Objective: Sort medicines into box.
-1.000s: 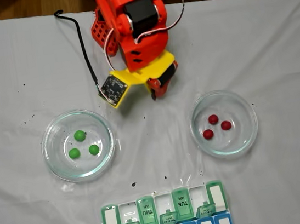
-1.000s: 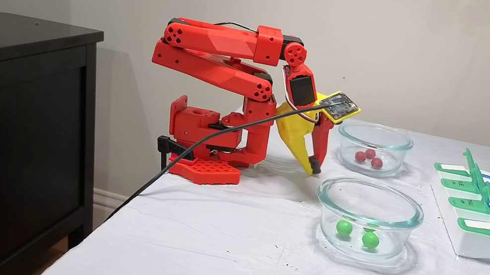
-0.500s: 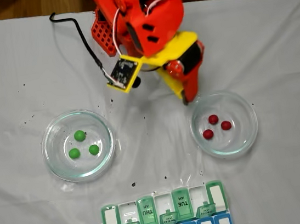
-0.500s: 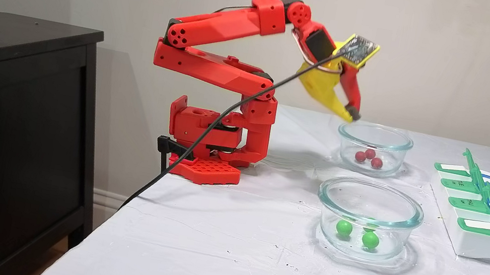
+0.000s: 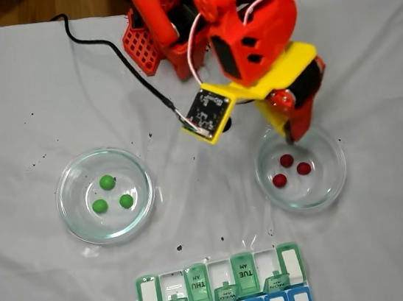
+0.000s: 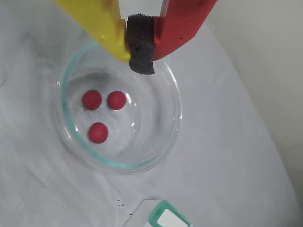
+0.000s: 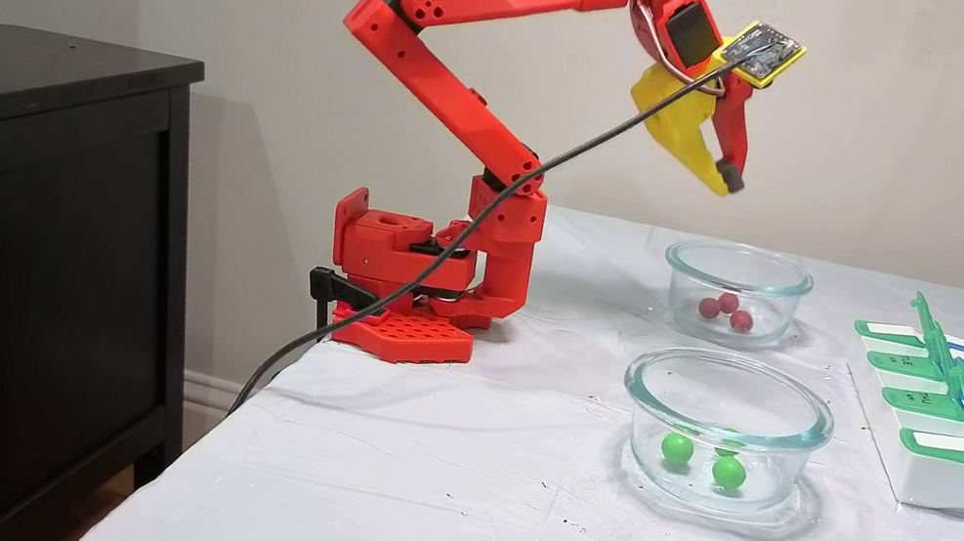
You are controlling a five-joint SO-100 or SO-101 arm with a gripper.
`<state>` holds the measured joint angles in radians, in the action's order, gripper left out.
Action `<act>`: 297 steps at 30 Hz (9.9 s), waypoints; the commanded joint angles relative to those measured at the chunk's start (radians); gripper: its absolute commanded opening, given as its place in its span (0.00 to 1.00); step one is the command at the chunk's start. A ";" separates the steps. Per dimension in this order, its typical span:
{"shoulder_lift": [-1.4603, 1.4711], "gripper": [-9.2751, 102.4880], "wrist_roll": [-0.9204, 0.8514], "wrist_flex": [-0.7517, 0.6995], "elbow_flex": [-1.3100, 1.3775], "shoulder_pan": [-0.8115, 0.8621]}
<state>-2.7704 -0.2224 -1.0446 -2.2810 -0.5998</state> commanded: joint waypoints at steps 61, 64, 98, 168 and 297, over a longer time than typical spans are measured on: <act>0.707 0.18 0.117 0.288 0.153 -0.087; 0.712 0.17 0.118 0.298 0.150 -0.087; 0.802 0.17 0.121 0.367 0.104 -0.115; 0.857 0.08 0.100 0.348 0.489 0.330; 0.954 0.17 0.181 -0.044 0.293 -0.081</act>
<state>-1.8116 -0.0445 -1.0953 -1.9865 -0.6627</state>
